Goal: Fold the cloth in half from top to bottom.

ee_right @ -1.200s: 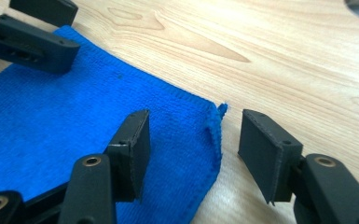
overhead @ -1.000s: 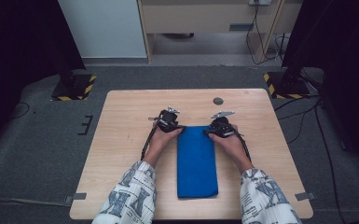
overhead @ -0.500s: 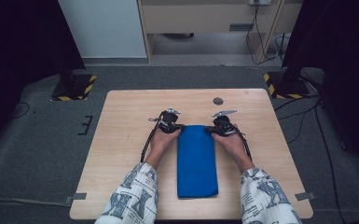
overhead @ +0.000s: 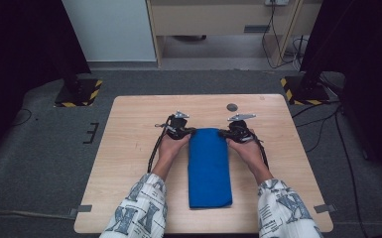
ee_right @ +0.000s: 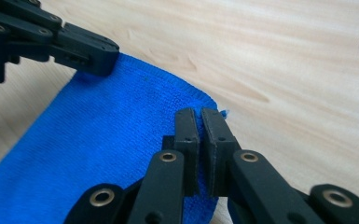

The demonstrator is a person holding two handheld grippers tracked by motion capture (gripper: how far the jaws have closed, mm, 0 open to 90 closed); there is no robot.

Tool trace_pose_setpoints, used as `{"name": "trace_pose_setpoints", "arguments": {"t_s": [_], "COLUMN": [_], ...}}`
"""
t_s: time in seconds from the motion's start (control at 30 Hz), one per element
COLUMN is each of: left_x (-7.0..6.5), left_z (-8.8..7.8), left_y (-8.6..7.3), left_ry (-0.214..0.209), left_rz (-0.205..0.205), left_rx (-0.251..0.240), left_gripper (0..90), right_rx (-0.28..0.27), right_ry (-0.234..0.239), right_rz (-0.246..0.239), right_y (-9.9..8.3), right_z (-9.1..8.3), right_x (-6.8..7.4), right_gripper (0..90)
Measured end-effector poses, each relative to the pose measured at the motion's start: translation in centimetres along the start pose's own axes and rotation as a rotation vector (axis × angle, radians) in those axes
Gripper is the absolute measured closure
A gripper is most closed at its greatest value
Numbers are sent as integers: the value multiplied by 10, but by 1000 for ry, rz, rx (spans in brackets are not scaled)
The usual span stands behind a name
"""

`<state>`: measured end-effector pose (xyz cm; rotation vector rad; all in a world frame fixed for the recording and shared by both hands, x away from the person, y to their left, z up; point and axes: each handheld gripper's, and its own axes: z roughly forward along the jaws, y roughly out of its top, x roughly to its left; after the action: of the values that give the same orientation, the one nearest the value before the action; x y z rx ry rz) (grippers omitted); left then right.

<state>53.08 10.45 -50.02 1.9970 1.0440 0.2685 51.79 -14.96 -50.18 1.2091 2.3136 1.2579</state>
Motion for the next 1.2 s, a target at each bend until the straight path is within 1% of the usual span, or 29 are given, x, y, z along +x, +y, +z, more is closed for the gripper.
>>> {"name": "trace_pose_setpoints", "arguments": {"t_s": [0.07,0.17,0.2,0.23,0.3,0.37,0.43,0.53,0.57,0.63,0.7,0.77,0.83,0.9,1.0,1.07,1.1,1.13,1.2], "left_x": [-4,-11,-15,-17,-23,-29,-34,-39,-42,-49,-57,-66,-73,-79,-87,-91,-93,-97,-101], "left_z": [-8,-22,-29,-34,-44,-51,-58,-66,-68,-73,-79,-86,-92,-97,-100,-102,-102,-103,-104], "left_y": [2,2,0,-1,-5,-9,-12,-14,-14,-15,-17,-22,-28,-38,-56,-65,-69,-73,-77], "left_ry": [-1,1,-1,-2,-6,-7,-17,-34,-37,-51,-64,-76,-83,-92,-106,-117,-124,-127,-127], "left_rz": [7,30,39,42,54,76,82,79,84,109,124,153,175,190,196,197,196,204,209], "left_rx": [-22,-43,-55,-62,-80,-79,-95,-115,-119,-123,-122,-122,-117,-100,-72,-65,-59,-51,-46], "left_gripper": [860,860,860,860,860,860,860,860,859,860,859,859,859,859,858,857,857,857,856], "right_rx": [-19,-44,-52,-62,-78,-89,-94,-110,-117,-127,-132,-136,-133,-127,-106,-95,-89,-84,-83], "right_ry": [5,18,21,28,42,58,72,97,100,108,118,129,137,150,171,179,183,184,188], "right_rz": [-21,-49,-59,-72,-83,-102,-126,-140,-145,-156,-163,-172,-179,-184,-195,-200,-203,-209,-208], "right_y": [2,2,2,0,-3,-8,-14,-21,-23,-26,-30,-34,-39,-46,-61,-70,-74,-77,-83], "right_z": [-7,-20,-23,-28,-35,-42,-47,-55,-58,-65,-73,-80,-85,-89,-93,-95,-96,-97,-99], "right_x": [4,13,15,19,26,33,39,44,46,49,53,55,58,62,68,71,72,74,75], "right_gripper": [859,857,857,857,856,854,852,851,851,851,851,851,851,850,848,846,846,847,846]}}
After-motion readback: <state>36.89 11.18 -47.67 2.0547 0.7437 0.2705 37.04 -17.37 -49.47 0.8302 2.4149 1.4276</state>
